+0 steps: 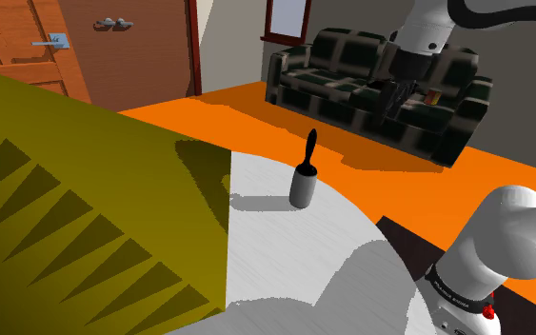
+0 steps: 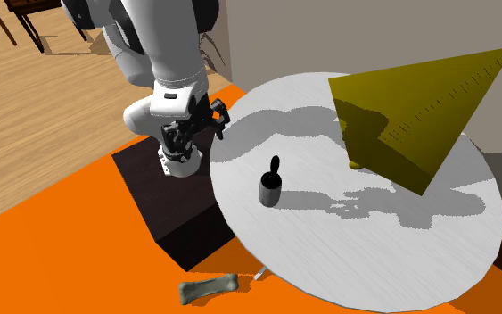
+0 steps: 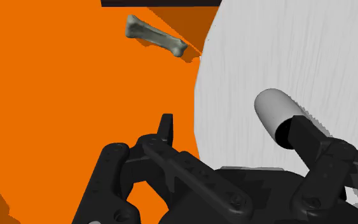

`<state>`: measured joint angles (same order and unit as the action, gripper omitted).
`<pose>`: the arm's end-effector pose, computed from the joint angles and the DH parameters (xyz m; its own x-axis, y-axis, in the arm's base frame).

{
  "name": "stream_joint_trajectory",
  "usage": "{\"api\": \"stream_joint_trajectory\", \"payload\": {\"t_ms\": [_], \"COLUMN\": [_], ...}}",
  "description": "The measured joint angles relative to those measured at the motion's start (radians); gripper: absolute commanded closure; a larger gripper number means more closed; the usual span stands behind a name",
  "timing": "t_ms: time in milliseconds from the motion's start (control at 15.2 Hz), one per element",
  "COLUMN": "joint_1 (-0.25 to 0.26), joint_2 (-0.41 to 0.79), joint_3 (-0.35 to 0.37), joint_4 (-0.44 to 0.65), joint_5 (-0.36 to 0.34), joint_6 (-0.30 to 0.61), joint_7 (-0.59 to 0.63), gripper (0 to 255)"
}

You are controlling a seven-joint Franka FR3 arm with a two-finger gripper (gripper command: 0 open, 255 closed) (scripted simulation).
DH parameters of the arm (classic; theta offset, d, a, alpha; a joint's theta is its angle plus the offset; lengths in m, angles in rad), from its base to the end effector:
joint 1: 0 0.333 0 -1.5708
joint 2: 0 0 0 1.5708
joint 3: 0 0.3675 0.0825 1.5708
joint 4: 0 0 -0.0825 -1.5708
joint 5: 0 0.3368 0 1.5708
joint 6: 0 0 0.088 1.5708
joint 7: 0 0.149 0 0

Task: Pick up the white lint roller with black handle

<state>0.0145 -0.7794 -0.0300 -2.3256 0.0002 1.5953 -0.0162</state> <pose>0.2303 -0.0071 0.5985 0.9988 0.0083 0.0492 0.0093 -0.9997 -0.0205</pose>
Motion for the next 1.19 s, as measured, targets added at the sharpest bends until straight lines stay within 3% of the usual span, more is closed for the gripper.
{"api": "stream_joint_trajectory", "payload": {"t_ms": [132, 264, 660, 1188], "joint_1": [0.002, 0.008, 0.042, 0.101], "joint_2": [-0.007, -0.035, -0.078, 0.048], "joint_3": [0.004, 0.019, 0.089, 0.215], "joint_4": [-0.019, -0.084, -0.298, -0.446], "joint_5": [0.008, 0.034, 0.133, 0.256], "joint_6": [0.024, 0.108, 0.457, 0.968], "joint_7": [0.008, 0.035, 0.127, 0.240], "gripper": [0, 0, 0, 0]}}
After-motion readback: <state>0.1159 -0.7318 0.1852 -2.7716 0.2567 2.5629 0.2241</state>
